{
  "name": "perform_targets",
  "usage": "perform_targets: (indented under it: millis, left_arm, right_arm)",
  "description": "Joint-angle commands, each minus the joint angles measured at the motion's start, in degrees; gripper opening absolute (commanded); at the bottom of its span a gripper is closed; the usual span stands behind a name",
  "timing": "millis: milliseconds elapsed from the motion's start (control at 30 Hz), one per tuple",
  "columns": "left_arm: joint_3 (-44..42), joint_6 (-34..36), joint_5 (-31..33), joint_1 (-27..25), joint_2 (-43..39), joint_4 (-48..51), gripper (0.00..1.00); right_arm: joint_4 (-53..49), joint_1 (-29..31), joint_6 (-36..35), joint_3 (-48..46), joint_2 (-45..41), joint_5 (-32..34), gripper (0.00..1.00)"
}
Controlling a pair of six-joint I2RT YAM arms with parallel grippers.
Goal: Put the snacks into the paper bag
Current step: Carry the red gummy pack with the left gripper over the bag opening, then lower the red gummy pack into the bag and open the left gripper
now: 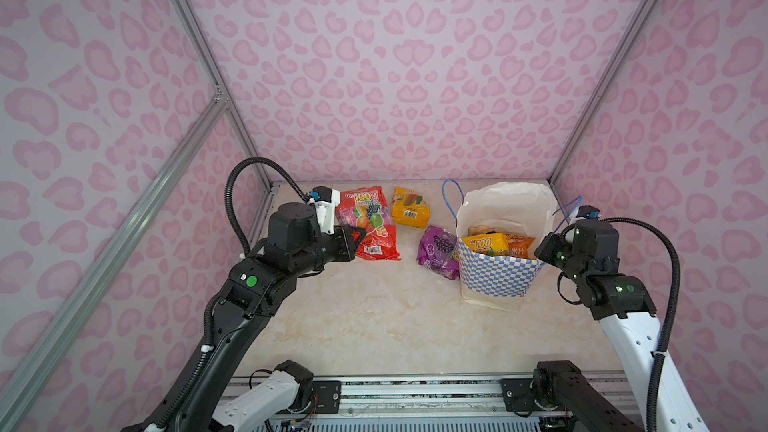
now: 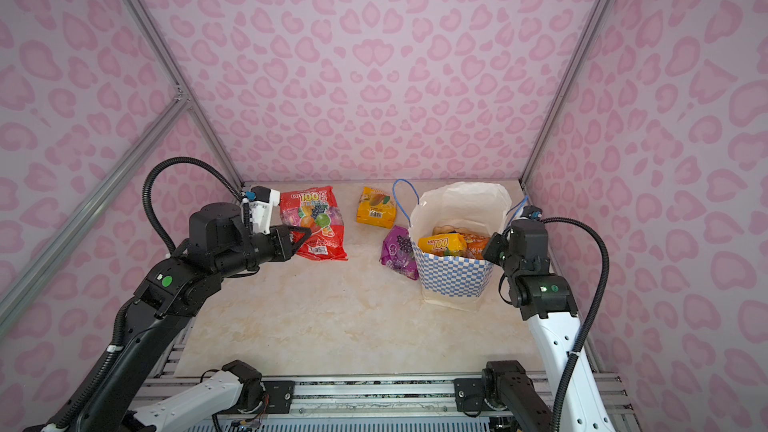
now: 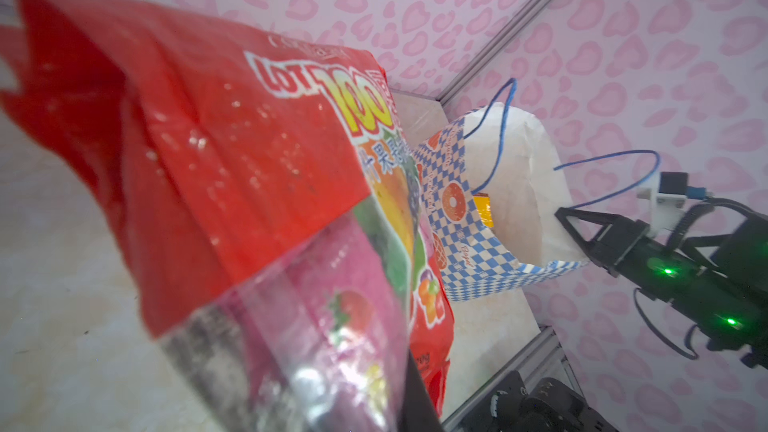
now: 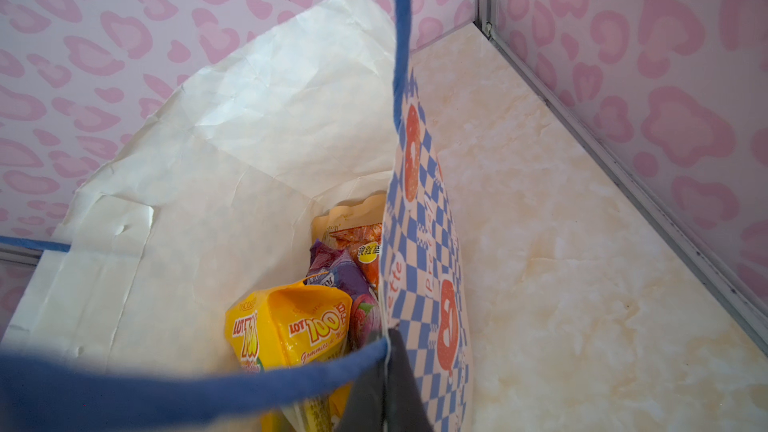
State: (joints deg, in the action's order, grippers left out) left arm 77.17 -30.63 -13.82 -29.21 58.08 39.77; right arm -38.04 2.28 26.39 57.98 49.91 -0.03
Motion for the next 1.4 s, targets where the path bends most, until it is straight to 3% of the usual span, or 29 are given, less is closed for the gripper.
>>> perform_targets:
  millis: [0,367,667,1000,1367]
  left_arm:
    - [4.12,-0.23,-1.03,-4.04,2.32,-10.72,0.05]
    - [18.43,0.78,-0.08,-17.07,17.41,-17.97,0.05]
    - [37.82,6.67,4.15,-27.14,35.68,-12.12,0.06]
    - [61.58,9.64,6.32,-29.83,59.85,-1.55,0.06]
    - [64.45,10.94,8.73,-30.88,69.82,-2.82,0.07]
  right_arm:
    - [1.15,0.00,0.75,0.23,-0.25,-0.25,0.00]
    - [-0.58,0.04,0.77,1.27,-0.38,0.12,0.00]
    - [-0.81,0.05,0.59,0.75,-0.68,-0.03,0.00]
    - [-1.24,0.02,0.50,0.65,-1.48,-0.32,0.00]
    - [-0.81,0.00,0.39,0.65,-0.74,-1.18,0.00]
